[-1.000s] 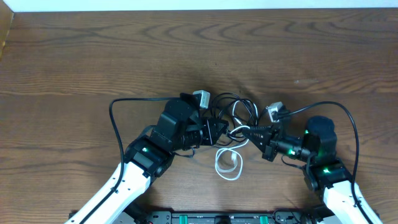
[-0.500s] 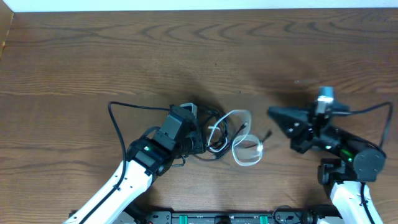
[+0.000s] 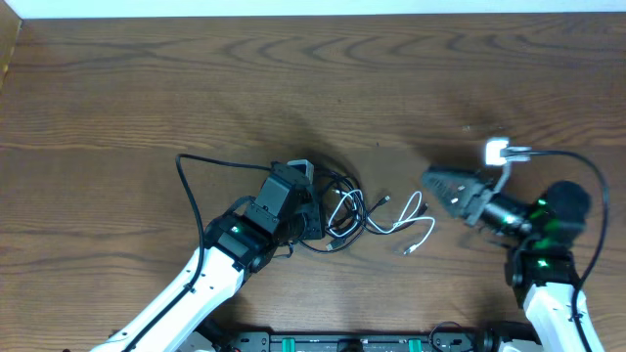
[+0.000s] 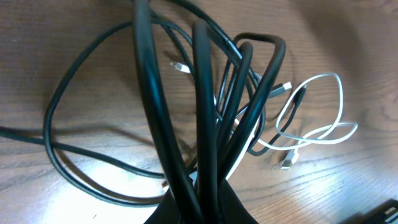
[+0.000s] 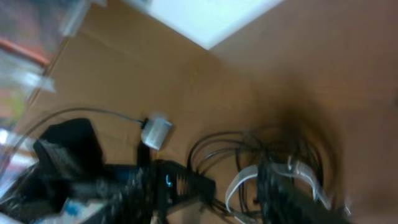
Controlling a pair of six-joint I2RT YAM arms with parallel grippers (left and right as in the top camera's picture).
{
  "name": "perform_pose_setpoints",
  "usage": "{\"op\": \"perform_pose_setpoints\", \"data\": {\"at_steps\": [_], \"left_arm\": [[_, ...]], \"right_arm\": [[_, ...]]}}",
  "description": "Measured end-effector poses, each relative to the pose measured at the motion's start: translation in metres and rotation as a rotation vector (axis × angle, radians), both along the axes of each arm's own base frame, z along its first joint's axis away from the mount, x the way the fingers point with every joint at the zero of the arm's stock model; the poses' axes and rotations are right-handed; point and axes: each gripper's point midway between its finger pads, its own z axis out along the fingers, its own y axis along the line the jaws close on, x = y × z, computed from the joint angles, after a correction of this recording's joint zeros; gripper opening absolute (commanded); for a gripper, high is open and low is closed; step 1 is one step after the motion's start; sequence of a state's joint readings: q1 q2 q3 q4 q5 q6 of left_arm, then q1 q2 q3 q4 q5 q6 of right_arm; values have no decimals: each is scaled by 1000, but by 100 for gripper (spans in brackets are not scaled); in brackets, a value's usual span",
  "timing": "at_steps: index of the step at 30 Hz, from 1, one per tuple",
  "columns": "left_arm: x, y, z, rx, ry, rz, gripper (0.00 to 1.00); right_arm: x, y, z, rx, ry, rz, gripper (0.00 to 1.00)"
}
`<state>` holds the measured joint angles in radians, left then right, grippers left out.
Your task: Untangle cables
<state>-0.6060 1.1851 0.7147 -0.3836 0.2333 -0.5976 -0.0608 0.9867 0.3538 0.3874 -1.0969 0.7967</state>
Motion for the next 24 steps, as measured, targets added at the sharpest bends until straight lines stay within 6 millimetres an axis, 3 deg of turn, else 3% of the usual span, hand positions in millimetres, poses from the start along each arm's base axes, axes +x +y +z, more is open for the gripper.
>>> {"op": "perform_pose_setpoints", "data": {"at_steps": [3, 6, 12, 14, 18, 24], "left_arm": [[1, -1, 1, -3, -4, 0, 8], [1, -3, 2, -14, -7, -5, 8], [5, -26, 21, -134, -48, -69, 8], [5, -29, 23, -151, -49, -80, 8], [-1, -34, 25, -179, -30, -110, 8], [-5, -38, 26, -202, -12, -133, 8]], "right_arm": [[-12, 22, -21, -44, 66, 55, 47], [-23, 44, -28, -84, 68, 104, 46], [-32, 78, -55, -143, 201, 82, 41], [-34, 84, -66, -161, 247, 75, 39], [-29, 91, -89, -197, 324, 18, 26], [-18, 95, -90, -166, 337, -17, 25]]}}
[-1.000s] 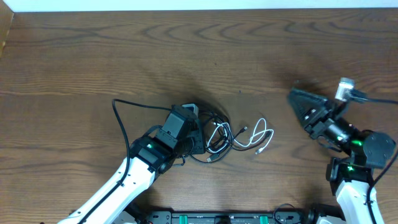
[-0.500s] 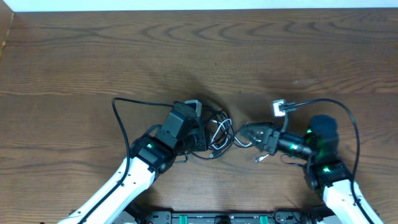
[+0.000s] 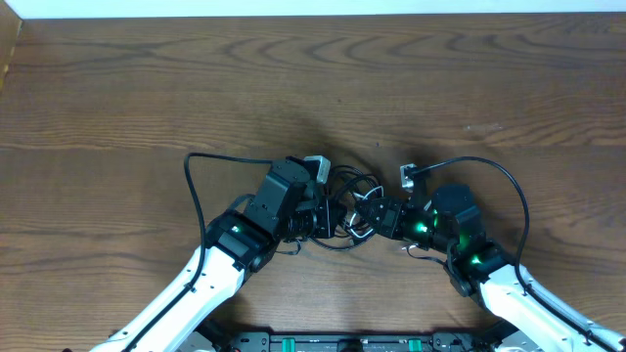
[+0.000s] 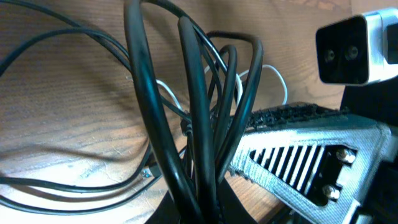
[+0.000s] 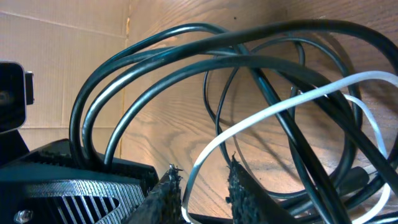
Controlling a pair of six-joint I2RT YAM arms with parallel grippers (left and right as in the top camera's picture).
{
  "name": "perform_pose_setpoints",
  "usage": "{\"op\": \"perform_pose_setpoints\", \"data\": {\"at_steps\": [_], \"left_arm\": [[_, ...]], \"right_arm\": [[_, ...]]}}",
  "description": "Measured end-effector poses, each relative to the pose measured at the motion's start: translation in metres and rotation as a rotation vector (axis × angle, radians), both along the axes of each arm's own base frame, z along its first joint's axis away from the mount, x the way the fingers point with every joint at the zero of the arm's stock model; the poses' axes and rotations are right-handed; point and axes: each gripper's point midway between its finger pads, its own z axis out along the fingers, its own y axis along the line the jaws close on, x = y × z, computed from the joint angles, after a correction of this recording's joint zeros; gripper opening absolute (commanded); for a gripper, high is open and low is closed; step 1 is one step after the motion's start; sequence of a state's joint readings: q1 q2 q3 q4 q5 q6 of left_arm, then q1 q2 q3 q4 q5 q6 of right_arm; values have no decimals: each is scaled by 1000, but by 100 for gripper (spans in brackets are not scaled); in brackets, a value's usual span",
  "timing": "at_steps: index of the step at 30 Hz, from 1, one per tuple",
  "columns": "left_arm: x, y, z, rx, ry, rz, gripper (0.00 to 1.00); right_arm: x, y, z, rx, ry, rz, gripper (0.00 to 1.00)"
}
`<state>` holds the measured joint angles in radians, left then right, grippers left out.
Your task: Untangle cables
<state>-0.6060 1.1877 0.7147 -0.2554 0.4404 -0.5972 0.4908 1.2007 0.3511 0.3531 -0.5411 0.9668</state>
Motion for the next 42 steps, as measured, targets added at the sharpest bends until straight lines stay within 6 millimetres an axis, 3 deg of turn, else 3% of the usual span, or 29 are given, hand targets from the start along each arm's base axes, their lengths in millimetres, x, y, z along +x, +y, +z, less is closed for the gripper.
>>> {"op": "perform_pose_setpoints", "data": {"at_steps": [3, 5, 12, 18, 22, 25, 28, 31, 36, 38, 42], "left_arm": [[0, 0, 0, -2, 1, -2, 8], [0, 0, 0, -2, 1, -2, 8], [0, -1, 1, 2, -11, -13, 8], [-5, 3, -5, 41, -19, -53, 8], [-14, 11, -16, 91, 18, -68, 8], [-18, 16, -22, 120, 37, -66, 8], [-18, 17, -22, 123, 36, -64, 8], [-17, 16, -22, 123, 34, -63, 8], [-18, 17, -22, 125, 36, -63, 8], [-17, 16, -22, 123, 34, -63, 8], [-18, 17, -23, 127, 37, -63, 8]], "right_arm": [[0, 0, 0, 2, 5, -3, 21], [0, 0, 0, 7, 13, -8, 3], [6, 7, 20, 64, -62, 8, 1], [8, 16, 69, 194, -258, 91, 1], [8, 4, 121, 311, -478, 155, 1], [18, -27, 147, 346, -585, 133, 1], [36, -60, 147, 324, -581, 44, 1], [56, -106, 149, 285, -607, -87, 1], [70, -158, 160, 234, -661, -208, 1], [74, -175, 174, 209, -691, -212, 1], [88, -214, 222, 141, -744, -240, 1]]}}
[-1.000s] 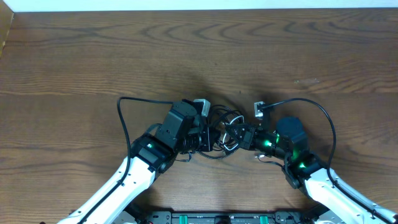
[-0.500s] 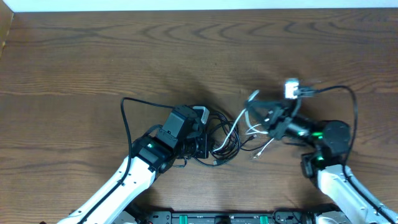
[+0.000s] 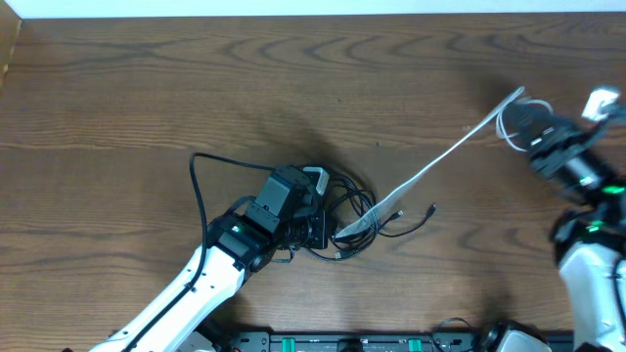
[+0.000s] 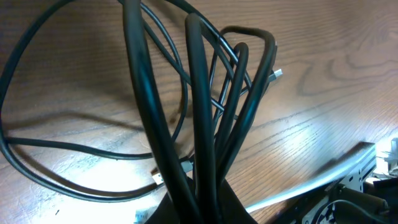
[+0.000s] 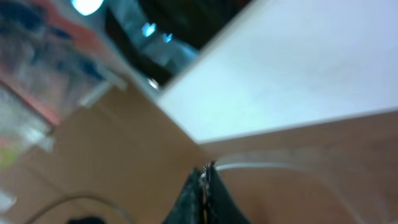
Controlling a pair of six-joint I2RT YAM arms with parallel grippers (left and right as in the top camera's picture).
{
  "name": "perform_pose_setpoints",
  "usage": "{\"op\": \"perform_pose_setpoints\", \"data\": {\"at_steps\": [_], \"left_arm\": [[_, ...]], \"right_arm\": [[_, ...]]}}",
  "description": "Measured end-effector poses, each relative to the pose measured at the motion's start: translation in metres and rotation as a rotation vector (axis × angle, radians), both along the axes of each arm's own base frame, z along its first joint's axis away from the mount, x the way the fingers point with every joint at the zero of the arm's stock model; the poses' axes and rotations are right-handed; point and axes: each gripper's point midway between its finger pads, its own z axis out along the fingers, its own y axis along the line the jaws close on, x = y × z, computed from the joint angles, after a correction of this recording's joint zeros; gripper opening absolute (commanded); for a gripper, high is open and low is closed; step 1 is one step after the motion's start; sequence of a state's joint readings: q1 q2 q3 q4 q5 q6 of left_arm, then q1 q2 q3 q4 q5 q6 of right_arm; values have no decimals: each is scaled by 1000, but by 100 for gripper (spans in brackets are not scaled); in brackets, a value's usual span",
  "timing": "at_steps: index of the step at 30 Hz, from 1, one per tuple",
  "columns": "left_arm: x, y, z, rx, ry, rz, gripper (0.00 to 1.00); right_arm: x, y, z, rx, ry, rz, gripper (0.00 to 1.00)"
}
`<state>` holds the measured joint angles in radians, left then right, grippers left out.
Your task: Untangle cables
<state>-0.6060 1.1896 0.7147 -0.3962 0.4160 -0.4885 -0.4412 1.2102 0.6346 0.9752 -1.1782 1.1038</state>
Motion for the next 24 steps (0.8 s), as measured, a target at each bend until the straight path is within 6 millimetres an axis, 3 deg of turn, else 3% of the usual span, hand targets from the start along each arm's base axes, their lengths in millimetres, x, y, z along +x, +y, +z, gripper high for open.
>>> {"op": "perform_pose_setpoints", "data": {"at_steps": [1, 5, 12, 14, 15, 18, 19, 21, 24], "left_arm": [[0, 0, 0, 2, 2, 0, 8], [0, 1, -1, 4, 2, 2, 7], [6, 1, 2, -10, 8, 64, 8], [11, -2, 5, -30, -1, 83, 8], [14, -4, 8, -46, -12, 90, 8], [25, -11, 18, -96, -45, 119, 8], [28, -13, 22, -111, -56, 124, 8], [32, -16, 27, -135, -74, 134, 8], [34, -17, 29, -145, -76, 143, 8]], "right_arm": [[6, -17, 11, -10, 10, -41, 1], [12, -52, 37, -35, 29, -131, 1], [13, -91, 68, -113, -34, -276, 3], [15, -90, 54, -77, 51, -258, 29], [16, -87, 43, -51, 110, -236, 43], [15, -52, -7, 28, 330, -91, 62], [14, -41, -17, 37, 373, -52, 64], [4, 1, -46, 40, 486, 79, 61], [-13, 54, -72, -18, 574, 218, 59]]}}
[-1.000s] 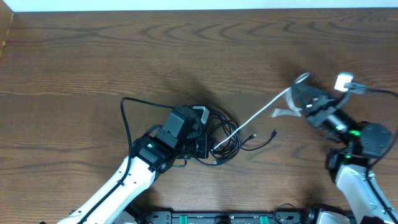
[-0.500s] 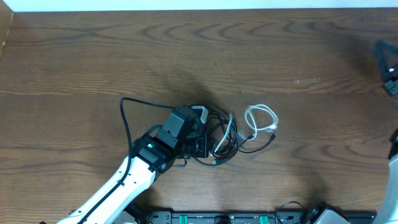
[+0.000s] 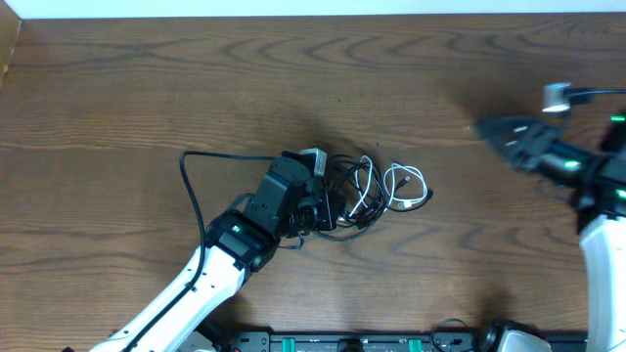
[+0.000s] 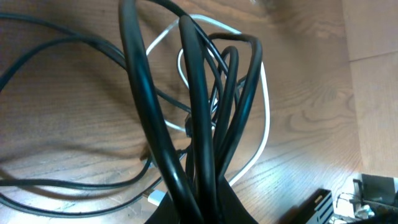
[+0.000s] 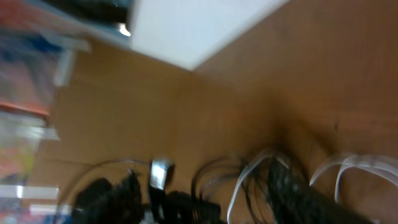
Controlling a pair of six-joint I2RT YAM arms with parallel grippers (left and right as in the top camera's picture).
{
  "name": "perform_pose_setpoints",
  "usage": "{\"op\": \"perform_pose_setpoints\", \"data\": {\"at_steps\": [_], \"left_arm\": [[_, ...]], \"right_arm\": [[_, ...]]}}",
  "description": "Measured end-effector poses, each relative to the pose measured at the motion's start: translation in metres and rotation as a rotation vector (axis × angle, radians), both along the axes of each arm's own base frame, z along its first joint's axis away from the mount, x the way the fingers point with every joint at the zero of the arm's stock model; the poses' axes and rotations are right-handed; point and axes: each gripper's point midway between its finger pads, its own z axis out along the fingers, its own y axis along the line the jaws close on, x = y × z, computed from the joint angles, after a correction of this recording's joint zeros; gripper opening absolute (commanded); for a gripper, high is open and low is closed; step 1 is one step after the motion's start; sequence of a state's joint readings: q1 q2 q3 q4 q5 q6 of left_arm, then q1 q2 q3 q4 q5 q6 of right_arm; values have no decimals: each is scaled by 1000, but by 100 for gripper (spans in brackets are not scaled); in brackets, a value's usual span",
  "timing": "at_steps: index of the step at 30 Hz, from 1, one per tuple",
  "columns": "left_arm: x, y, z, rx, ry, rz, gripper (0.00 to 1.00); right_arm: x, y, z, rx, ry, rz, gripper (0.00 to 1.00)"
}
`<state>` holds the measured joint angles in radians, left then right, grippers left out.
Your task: Untangle cables
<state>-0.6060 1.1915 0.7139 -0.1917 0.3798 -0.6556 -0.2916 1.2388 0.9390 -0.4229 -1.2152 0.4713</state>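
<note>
A tangle of black cables (image 3: 344,203) lies at the table's middle. My left gripper (image 3: 315,210) is shut on a bunch of its thick strands (image 4: 198,143), which rise from the jaws in the left wrist view. A white cable (image 3: 403,186) lies coiled just right of the tangle, one loop still threaded among the black strands (image 4: 266,124). My right gripper (image 3: 483,126) hangs far right, well apart from the cables, open and holding nothing. Its view is blurred, showing one dark finger (image 5: 300,194) and white loops (image 5: 348,167).
The brown wooden table (image 3: 147,88) ends at a white wall strip (image 3: 293,8) along the far side. The left arm's own thin black lead (image 3: 189,186) arcs out to the left of the tangle. The right arm's body (image 3: 602,196) sits at the right edge.
The right gripper has let go of the white cable, which was stretched taut toward the far right and now lies coiled beside the black tangle. The left gripper still holds the black bunch.
The right gripper first stood open right of the tangle, with the white cable loose beside it. Then it was in at the tangle around the white cable. Later it was shut on that cable, stretched far right. Now the cable lies released. The left gripper held the black bunch throughout.
</note>
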Motion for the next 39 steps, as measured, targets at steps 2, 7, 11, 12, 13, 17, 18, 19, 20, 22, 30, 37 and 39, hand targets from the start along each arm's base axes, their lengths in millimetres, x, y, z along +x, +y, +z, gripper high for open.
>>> {"op": "perform_pose_setpoints", "data": {"at_steps": [2, 7, 11, 12, 13, 17, 18, 19, 20, 22, 30, 37, 39], "left_arm": [[0, 0, 0, -2, 1, 3, 8], [4, 1, 2, -18, 18, 52, 7], [8, 4, 1, -19, 27, 95, 8], [8, 4, 1, -21, 32, 103, 7], [9, 5, 1, -22, 33, 107, 7], [9, 4, 1, -25, 37, 110, 7], [9, 4, 1, -25, 38, 110, 8], [9, 4, 1, -26, 38, 110, 7], [9, 4, 1, -26, 39, 110, 7], [8, 4, 1, -27, 40, 108, 7], [7, 5, 0, -22, 45, 108, 8], [-1, 11, -11, 23, 83, 98, 29], [-5, 13, -15, 42, 96, 90, 57]], "right_arm": [[-9, 32, -18, -59, 34, 76, 59], [-28, 86, -57, -218, 58, 189, 61], [-37, 111, -72, -299, 77, 214, 58], [-38, 114, -76, -314, 88, 210, 56], [-39, 117, -78, -324, 92, 209, 55], [-45, 141, -95, -350, 135, 217, 45], [-46, 144, -100, -353, 156, 214, 44], [-47, 147, -106, -357, 182, 207, 41], [-46, 150, -113, -363, 207, 200, 36], [-45, 154, -125, -368, 258, 185, 13], [-39, 176, -112, -255, 236, 219, 1], [-24, 168, -89, -144, 199, 216, 1], [-14, 157, -88, -138, 194, 179, 1]]}}
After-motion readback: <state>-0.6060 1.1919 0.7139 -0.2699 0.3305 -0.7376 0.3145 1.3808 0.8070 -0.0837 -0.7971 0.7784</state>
